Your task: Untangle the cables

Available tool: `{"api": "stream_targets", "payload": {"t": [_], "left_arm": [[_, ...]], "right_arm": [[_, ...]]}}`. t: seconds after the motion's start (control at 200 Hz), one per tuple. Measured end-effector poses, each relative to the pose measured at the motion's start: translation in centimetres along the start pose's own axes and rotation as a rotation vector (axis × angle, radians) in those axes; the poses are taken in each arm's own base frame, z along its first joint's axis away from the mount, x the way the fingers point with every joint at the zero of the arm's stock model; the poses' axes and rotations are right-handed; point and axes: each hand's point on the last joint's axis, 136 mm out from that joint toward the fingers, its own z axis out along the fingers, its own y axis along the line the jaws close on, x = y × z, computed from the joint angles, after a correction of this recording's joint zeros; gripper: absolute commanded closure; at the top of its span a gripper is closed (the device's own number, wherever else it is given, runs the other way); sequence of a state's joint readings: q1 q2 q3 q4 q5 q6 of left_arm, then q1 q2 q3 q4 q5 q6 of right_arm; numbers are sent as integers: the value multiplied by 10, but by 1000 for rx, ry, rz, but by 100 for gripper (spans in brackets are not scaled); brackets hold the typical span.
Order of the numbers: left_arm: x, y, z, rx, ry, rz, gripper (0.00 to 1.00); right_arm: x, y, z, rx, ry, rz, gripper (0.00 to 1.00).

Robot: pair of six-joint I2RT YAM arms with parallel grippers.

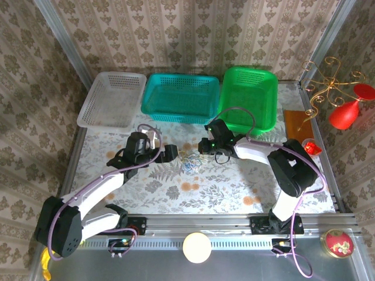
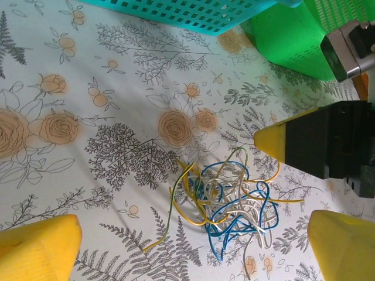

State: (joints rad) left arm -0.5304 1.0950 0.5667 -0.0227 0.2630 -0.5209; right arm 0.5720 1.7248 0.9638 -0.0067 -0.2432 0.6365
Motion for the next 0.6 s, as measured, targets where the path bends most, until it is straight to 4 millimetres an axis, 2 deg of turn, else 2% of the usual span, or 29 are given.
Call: {"api": "stream_targets", "payload": {"t": [0.16,0.31,0.42,0.6], "left_arm": [[2,-16,7,34,15,115,0],[15,-32,21,57,38,254,0],[19,-43,29,60,21,349,0],[11,-51,35,64,-60,425,0]], "right_arm": [[-12,27,-25,-81,-43,-11,100],[-24,55,-45,-153,-86,-34,100],[-24,66,-49,-175,-91,-42,100],[-17,73,-48,-186,-76,-38,100]]}}
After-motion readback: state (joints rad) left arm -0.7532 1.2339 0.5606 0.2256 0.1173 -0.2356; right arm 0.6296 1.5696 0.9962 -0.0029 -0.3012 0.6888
